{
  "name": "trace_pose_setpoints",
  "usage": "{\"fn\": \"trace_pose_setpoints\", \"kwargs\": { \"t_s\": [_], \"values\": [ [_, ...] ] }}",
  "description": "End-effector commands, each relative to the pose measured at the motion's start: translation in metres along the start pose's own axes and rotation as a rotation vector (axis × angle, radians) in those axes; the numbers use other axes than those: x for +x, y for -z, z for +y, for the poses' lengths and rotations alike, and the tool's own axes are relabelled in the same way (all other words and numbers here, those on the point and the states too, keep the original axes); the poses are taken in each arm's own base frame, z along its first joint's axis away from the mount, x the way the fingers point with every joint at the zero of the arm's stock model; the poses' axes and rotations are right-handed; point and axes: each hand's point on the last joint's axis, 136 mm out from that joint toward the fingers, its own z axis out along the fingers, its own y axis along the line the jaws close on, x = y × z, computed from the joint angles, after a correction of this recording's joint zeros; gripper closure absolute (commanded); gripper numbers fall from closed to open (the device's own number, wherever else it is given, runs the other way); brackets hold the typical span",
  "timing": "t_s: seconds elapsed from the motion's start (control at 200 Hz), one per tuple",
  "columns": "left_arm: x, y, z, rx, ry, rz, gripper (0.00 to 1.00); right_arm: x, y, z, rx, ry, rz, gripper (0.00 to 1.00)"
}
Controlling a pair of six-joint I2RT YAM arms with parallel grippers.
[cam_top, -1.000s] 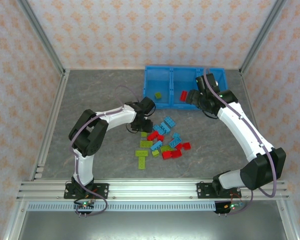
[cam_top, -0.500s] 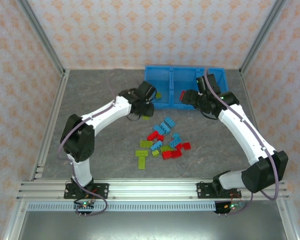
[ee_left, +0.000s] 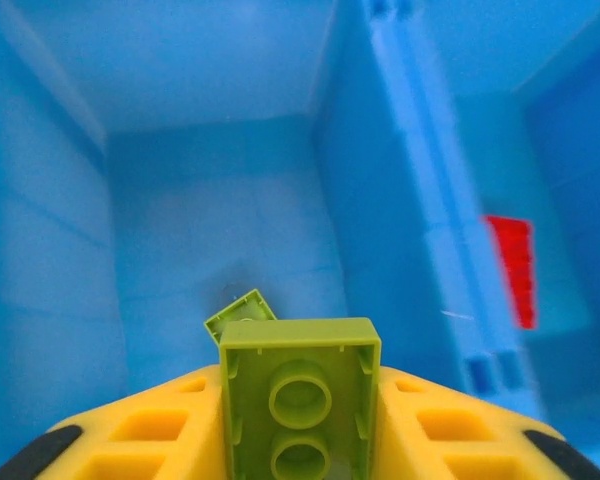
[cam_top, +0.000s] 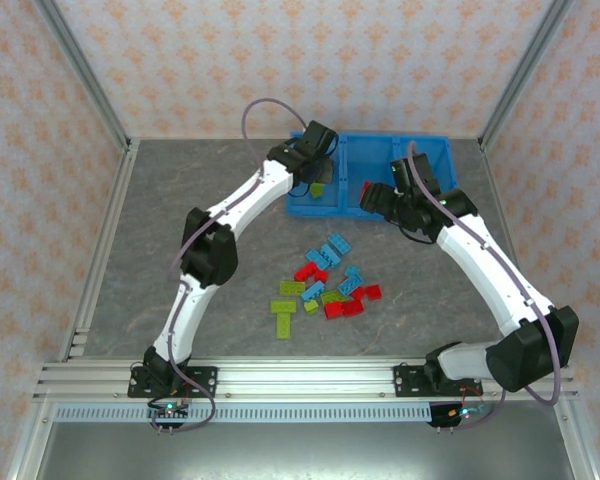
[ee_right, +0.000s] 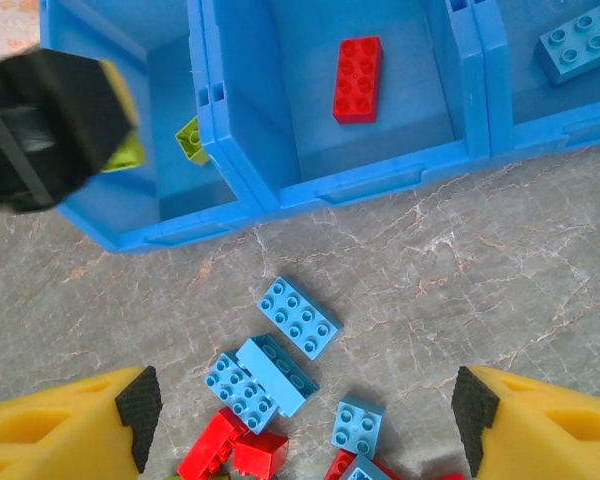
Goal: Sort the legos into containers by color
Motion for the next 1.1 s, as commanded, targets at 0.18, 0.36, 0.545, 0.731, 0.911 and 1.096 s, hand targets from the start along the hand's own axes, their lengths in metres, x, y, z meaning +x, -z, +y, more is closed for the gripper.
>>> {"fn": "trace_pose_setpoints", "kwargs": {
  "t_s": [0.18,0.36,0.545,0.731,0.911,1.096],
  "values": [
    [-0.032,0.037,0.0,0.013,0.01,-0.075,0.5,0.006,0.006,-0.006,0.025,0.004,-0.004,0.21],
    [-0.049,0.099,0.0,0.064,0.005,-0.158,0.52,0.018,-0.001,-0.003,0.025,0.0,0.031,0.21],
    [-0.039,0.179,0.013,0.126,-0.034,-0.251,0.52,0.045,-0.026,0.01,0.033,0.025,0.119,0.21],
    [0.004,0.233,0.035,0.145,-0.169,-0.296,0.48,0.073,-0.073,0.022,0.047,0.07,0.231,0.21],
    [0.037,0.252,0.061,0.088,-0.253,-0.331,0.38,0.087,-0.124,0.021,0.085,0.104,0.276,0.23],
    [0.047,0.248,0.058,0.125,-0.249,-0.344,0.22,0.095,-0.169,0.019,0.132,0.117,0.301,0.34]
  ]
}}
